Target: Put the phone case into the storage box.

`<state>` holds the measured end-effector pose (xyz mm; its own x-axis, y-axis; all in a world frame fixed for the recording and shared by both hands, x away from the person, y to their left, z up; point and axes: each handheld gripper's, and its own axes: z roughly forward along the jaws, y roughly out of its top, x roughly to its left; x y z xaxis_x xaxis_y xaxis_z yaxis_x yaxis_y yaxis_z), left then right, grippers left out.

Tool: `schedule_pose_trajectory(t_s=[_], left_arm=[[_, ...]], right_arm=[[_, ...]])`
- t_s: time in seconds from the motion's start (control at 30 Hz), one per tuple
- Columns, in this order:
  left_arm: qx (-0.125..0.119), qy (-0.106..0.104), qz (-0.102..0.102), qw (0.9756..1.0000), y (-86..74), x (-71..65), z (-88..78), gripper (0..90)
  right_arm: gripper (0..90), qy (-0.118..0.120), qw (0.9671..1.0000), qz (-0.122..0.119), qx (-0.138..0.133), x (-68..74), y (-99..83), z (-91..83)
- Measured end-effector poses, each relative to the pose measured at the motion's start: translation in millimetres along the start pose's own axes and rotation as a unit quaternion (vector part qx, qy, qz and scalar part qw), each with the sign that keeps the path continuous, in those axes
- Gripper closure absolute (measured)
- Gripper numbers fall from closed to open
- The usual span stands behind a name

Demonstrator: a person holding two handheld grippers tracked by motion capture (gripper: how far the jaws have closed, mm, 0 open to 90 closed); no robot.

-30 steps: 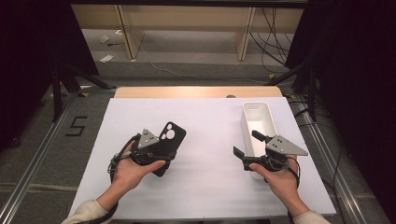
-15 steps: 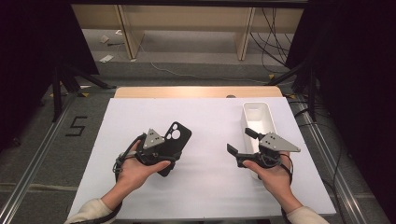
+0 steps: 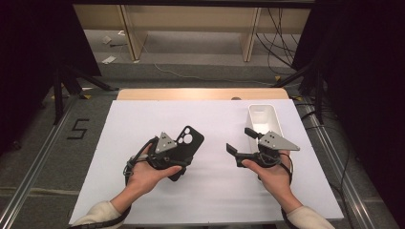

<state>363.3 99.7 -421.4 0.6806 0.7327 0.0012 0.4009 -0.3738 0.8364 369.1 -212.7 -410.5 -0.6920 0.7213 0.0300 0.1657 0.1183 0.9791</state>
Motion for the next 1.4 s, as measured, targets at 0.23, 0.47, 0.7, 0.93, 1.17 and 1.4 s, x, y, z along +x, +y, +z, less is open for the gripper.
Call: schedule_pose_trajectory(t_s=[0.23, 0.47, 0.7, 0.93, 1.17, 1.4], left_arm=[[0.002, -0.006, 0.009, 0.9999, 1.6, -5.6, 4.5, 15.6], [0.003, -0.011, 0.016, 0.9998, 2.2, -11.4, 9.1, 15.6], [0.007, -0.015, 0.022, 0.9996, 2.8, -16.1, 12.7, 15.6], [0.009, -0.018, 0.033, 0.9992, 4.8, -22.2, 17.0, 15.6], [0.007, -0.027, 0.041, 0.9988, 5.9, -28.1, 19.9, 15.6], [0.003, -0.028, 0.048, 0.9984, 7.1, -32.1, 21.5, 15.5]], right_arm=[[12.0, 0.008, 1.0000, 0.002, 0.000, 2.8, 2.7, 9.6], [12.1, 0.010, 0.9999, 0.007, 0.001, 3.0, 4.5, 17.6], [12.1, 0.016, 0.9998, 0.008, 0.001, 5.8, 6.6, 25.2], [12.1, 0.021, 0.9997, 0.007, 0.005, 9.5, 8.0, 33.4], [12.1, 0.027, 0.9996, 0.011, 0.008, 11.5, 9.0, 40.9], [12.1, 0.031, 0.9993, 0.017, 0.013, 14.4, 8.8, 47.5]])
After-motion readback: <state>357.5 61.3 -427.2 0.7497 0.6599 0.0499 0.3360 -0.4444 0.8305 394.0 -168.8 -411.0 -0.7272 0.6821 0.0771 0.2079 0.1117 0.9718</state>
